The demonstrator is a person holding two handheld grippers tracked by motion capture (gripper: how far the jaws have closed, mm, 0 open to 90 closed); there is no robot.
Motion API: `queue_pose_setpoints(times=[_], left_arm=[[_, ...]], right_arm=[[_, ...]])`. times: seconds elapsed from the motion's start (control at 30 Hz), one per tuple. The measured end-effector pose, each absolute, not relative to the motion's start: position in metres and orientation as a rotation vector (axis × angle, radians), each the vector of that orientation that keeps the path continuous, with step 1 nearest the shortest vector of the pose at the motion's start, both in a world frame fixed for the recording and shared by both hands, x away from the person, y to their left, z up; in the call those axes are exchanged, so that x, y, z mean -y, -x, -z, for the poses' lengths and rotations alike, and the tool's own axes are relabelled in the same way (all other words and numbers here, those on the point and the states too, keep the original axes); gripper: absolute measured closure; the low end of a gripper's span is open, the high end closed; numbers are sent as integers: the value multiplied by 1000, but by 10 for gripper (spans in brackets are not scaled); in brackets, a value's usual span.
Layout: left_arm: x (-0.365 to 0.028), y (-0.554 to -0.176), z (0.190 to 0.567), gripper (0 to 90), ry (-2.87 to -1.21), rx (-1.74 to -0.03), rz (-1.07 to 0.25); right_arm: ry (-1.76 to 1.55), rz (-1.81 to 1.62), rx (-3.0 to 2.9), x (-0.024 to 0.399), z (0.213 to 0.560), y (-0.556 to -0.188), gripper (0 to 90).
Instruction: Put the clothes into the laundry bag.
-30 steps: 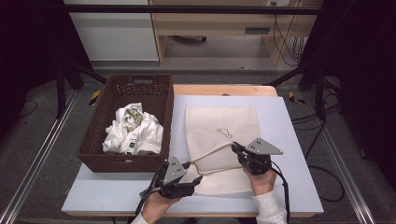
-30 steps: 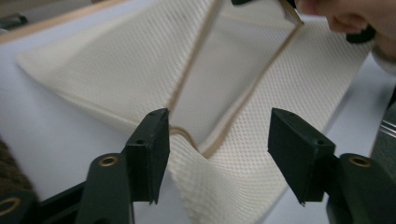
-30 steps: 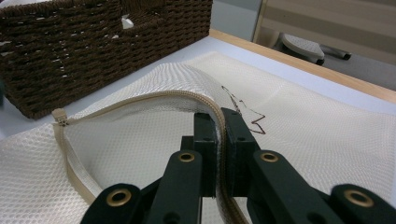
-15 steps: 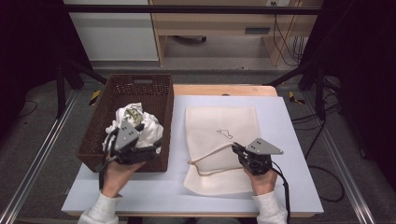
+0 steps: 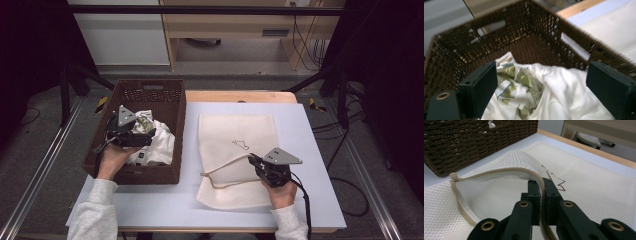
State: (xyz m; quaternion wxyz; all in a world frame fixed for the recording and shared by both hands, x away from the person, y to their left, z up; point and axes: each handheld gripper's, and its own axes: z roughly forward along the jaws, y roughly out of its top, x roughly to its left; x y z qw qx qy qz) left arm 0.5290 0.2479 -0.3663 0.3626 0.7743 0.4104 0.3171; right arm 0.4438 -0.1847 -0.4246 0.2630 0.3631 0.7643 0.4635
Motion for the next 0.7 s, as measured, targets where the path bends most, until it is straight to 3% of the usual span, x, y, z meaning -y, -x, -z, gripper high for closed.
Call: queue_pose_setpoints(times=[0.13, 0.2, 0.37, 0.7], left_arm=[[-250, -541, 382, 35, -2048, -1129, -816], [-250, -543, 387, 108, -2093, -1129, -787], [-244, -542, 393, 104, -2186, -1089, -764], [-244, -561, 412, 5, -2302, -1253, -704]], right_arm=[[-983, -1249, -2076, 185, 425, -444, 858], [-982, -1248, -2077, 185, 425, -444, 858], [-984, -1240, -2084, 185, 426, -445, 858], [-992, -1232, -2100, 185, 427, -446, 858]])
